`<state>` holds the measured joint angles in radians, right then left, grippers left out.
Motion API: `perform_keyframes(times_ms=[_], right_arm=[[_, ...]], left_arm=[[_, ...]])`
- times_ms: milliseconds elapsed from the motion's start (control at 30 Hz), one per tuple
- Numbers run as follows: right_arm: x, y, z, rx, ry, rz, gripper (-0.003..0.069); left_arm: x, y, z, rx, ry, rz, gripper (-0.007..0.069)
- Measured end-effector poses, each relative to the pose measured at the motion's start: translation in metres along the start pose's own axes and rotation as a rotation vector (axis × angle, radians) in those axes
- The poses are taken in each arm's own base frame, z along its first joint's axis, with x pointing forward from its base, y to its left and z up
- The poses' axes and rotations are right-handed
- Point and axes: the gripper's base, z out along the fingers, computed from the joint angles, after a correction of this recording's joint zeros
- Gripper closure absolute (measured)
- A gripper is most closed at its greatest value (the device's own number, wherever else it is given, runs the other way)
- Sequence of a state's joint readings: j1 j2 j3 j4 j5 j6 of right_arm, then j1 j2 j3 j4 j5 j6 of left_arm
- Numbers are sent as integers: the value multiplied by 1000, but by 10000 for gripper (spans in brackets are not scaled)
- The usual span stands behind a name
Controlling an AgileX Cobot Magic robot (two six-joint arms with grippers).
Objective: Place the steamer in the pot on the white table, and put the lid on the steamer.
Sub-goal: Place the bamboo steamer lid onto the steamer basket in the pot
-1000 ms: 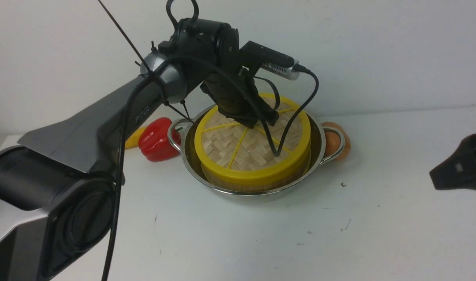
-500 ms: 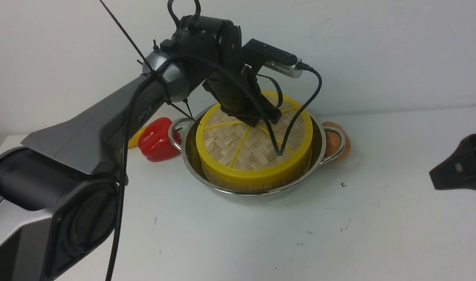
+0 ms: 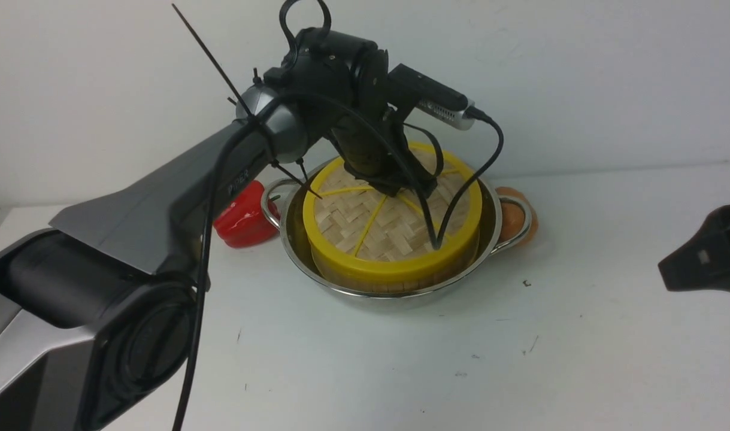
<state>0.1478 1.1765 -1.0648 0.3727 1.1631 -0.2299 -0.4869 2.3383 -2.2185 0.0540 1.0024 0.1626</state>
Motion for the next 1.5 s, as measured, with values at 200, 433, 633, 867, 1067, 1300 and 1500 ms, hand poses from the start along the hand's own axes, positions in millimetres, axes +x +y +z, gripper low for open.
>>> perform_keyframes(times_ms=[200,433,633,867,1067,1300,1500], right_arm=[[0,0,0,0,0,0,335],[0,0,0,0,0,0,335],[0,0,0,0,0,0,335],[0,0,0,1,-5,0,335],[-1,0,0,2,-7,0,335],[-1,0,0,3,-14,0,335],[-1,0,0,3,-15,0,335]], left_arm=[[-1,-1,0,-11,-2,-13,510],[0,0,0,-24,-1,-21,510],[0,0,0,-30,1,-25,510],[-1,0,-2,-31,0,-31,510],[-1,1,-2,-35,2,-30,510],[-3,1,-7,-41,-3,-41,510],[-2,1,-1,-47,-1,-39,510]])
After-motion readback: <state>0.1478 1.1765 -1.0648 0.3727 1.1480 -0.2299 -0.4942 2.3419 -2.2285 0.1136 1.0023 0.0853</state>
